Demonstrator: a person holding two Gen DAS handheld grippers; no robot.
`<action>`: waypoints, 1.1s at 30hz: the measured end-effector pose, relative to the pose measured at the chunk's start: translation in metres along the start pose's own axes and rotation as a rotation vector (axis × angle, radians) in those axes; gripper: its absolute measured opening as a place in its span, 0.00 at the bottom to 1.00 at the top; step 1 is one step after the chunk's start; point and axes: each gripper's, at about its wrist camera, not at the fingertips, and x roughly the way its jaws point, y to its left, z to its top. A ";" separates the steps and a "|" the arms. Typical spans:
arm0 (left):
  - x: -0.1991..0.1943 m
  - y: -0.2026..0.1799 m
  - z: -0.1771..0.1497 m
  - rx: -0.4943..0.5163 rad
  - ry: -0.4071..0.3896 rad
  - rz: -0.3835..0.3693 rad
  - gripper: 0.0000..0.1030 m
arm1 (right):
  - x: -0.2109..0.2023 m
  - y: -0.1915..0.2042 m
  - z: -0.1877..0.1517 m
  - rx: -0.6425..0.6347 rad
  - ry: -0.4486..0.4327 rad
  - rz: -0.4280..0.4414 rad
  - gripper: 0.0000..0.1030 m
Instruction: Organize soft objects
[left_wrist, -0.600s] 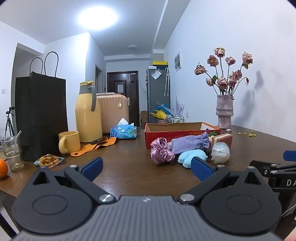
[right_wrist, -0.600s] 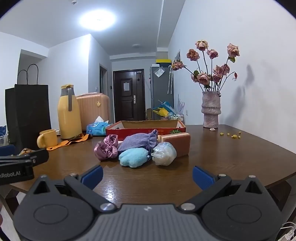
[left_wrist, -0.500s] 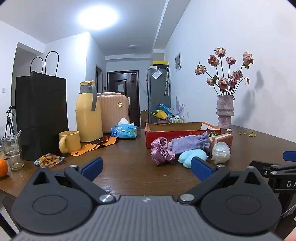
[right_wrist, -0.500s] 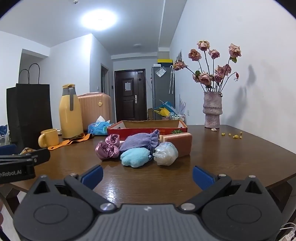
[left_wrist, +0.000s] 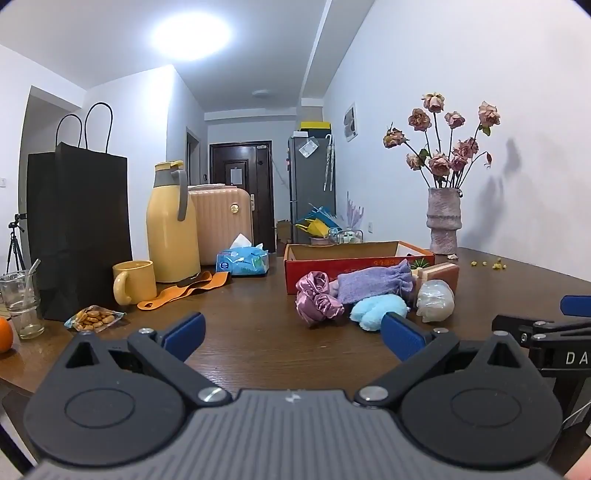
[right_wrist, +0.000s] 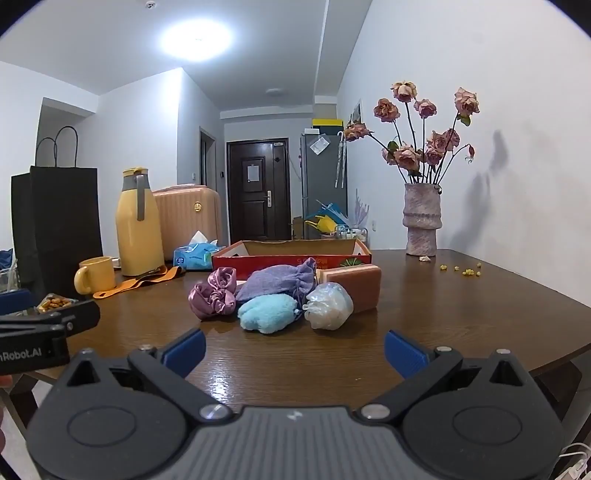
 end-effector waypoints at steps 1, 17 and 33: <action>0.001 -0.001 -0.001 0.005 0.000 0.004 1.00 | -0.001 0.000 0.000 0.000 -0.001 0.001 1.00; 0.001 -0.001 -0.004 0.001 -0.007 -0.003 1.00 | -0.002 0.003 -0.004 -0.009 -0.001 0.002 1.00; 0.001 0.000 -0.004 0.000 -0.005 -0.004 1.00 | -0.003 -0.004 -0.004 0.017 -0.018 0.003 1.00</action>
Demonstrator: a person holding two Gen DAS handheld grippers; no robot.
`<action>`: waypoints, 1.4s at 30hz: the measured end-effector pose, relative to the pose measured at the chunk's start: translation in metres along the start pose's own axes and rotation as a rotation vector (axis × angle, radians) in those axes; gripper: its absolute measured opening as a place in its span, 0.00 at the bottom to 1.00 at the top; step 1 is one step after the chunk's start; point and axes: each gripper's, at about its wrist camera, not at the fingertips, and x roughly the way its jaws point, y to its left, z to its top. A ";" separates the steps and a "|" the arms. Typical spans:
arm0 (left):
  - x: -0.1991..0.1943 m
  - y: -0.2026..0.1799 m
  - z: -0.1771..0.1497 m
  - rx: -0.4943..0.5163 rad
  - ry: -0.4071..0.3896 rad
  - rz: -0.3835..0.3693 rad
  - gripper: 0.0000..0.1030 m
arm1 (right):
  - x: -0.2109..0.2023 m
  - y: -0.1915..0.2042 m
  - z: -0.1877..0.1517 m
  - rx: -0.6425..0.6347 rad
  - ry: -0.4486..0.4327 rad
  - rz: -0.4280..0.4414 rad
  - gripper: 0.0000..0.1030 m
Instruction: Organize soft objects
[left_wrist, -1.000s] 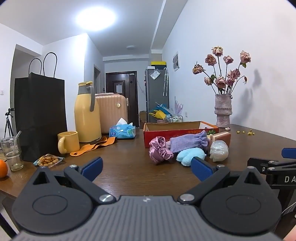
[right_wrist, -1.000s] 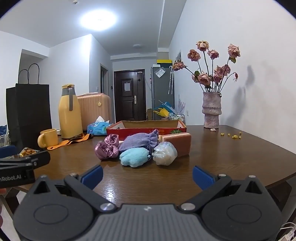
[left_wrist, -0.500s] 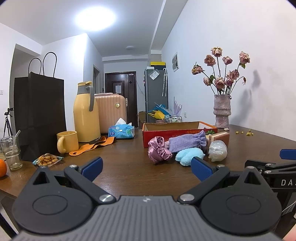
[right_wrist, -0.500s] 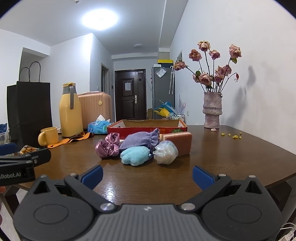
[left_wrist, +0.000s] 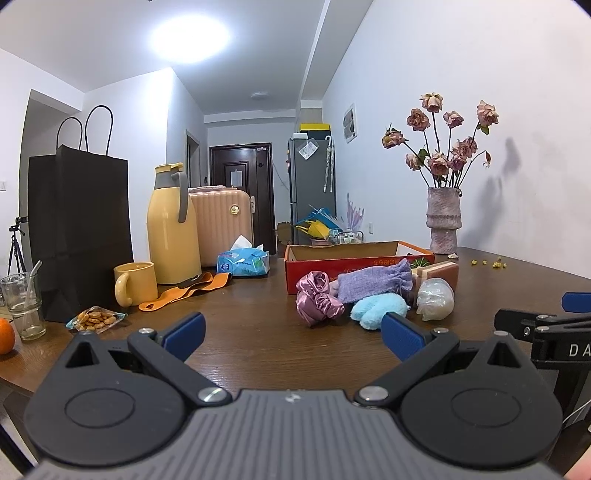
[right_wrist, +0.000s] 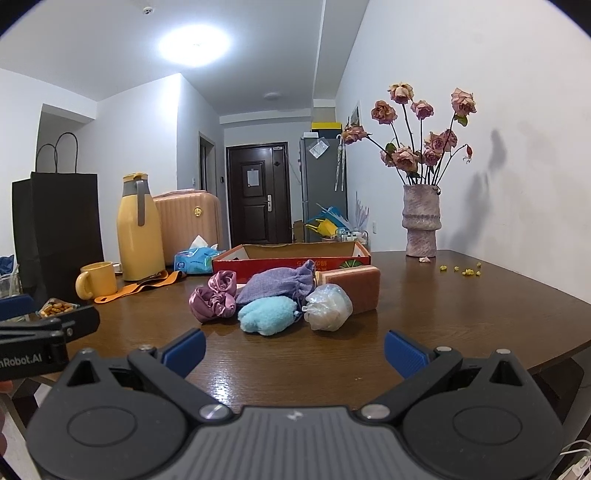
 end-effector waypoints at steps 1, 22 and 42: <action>0.000 0.000 0.000 0.000 0.000 0.001 1.00 | 0.000 0.000 0.000 0.001 0.000 -0.002 1.00; 0.000 0.000 0.000 0.004 0.001 0.004 1.00 | -0.001 -0.001 0.000 0.005 -0.007 -0.004 1.00; 0.007 -0.002 -0.006 0.007 0.035 0.002 1.00 | 0.003 -0.002 -0.005 0.026 0.004 0.014 1.00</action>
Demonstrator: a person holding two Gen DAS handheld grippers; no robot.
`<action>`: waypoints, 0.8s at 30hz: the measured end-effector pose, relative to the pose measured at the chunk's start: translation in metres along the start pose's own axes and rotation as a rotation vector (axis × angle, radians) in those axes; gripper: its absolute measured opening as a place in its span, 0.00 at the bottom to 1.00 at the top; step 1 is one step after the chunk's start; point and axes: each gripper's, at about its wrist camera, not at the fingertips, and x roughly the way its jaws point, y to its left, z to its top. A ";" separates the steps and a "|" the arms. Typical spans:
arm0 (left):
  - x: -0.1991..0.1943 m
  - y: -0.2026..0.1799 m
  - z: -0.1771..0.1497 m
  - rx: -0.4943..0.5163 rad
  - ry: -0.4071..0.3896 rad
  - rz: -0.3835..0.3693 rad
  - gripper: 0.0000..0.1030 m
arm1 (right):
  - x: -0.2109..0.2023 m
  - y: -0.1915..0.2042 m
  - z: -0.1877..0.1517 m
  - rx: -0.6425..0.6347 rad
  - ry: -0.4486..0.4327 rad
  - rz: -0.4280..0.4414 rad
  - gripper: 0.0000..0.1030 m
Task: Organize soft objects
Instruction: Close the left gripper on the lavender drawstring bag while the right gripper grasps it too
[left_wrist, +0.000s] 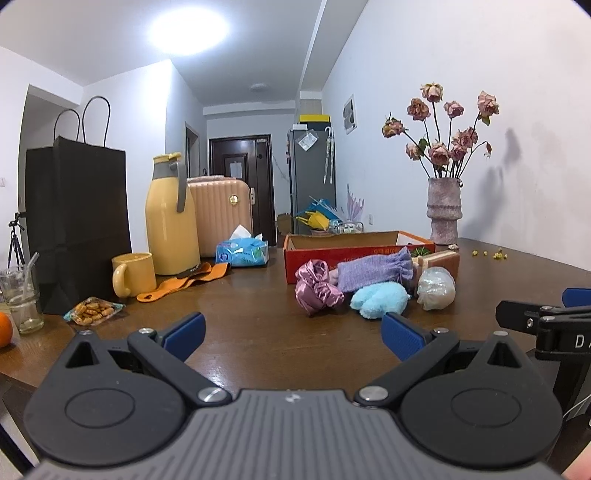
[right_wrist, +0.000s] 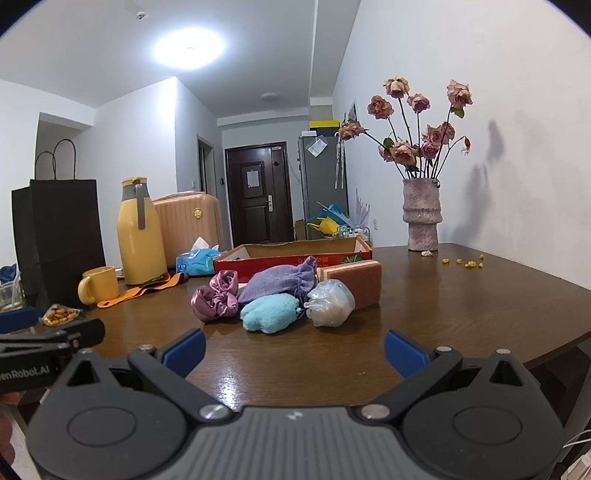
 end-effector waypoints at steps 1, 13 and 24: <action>0.002 -0.001 0.000 -0.001 0.004 -0.002 1.00 | 0.001 0.000 0.000 -0.008 0.000 -0.001 1.00; 0.072 -0.002 0.009 -0.021 0.095 -0.012 1.00 | 0.050 -0.018 0.009 -0.001 0.012 0.041 1.00; 0.171 -0.006 0.066 -0.004 0.141 -0.085 1.00 | 0.146 -0.040 0.072 -0.015 0.164 0.117 1.00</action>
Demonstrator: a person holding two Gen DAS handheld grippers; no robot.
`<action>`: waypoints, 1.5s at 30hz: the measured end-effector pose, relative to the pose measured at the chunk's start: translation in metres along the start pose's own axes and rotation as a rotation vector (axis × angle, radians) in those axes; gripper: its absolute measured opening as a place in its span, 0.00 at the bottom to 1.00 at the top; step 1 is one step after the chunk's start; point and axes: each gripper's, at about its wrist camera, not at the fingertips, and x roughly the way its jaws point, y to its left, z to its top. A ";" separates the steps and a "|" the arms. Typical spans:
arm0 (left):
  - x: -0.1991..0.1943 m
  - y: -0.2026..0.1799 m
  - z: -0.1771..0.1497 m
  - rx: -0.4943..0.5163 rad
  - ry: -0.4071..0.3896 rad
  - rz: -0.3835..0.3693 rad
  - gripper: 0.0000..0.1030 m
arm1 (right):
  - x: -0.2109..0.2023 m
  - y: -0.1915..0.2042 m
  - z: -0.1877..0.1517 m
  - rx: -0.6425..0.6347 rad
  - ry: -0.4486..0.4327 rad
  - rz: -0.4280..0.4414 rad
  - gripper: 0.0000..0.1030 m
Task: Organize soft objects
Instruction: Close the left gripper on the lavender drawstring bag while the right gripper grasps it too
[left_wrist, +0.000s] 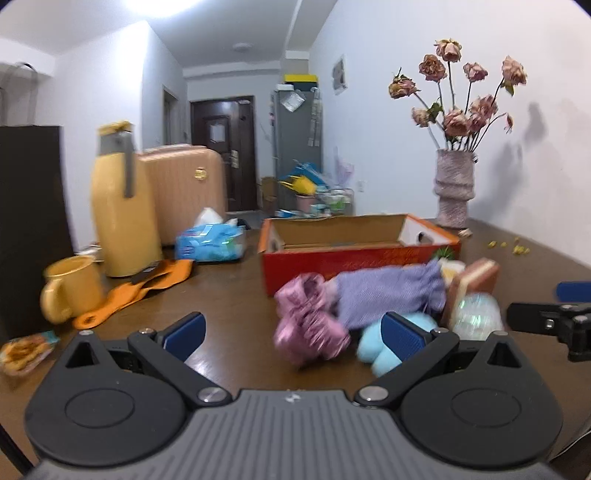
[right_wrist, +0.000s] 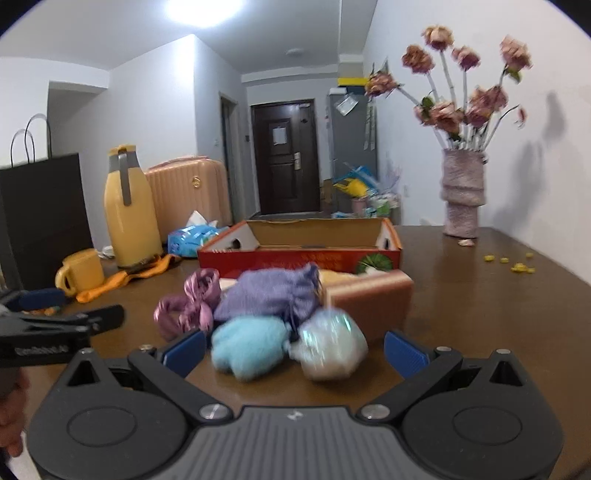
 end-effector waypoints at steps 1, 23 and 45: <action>0.008 0.001 0.006 -0.014 0.007 -0.034 0.99 | 0.007 -0.005 0.009 0.031 -0.003 0.024 1.00; 0.181 -0.007 0.030 -0.215 0.338 -0.364 0.39 | 0.162 -0.023 0.043 -0.047 0.132 0.058 0.15; 0.004 -0.002 -0.038 -0.211 0.404 -0.275 0.27 | 0.034 0.016 -0.026 -0.027 0.213 0.228 0.19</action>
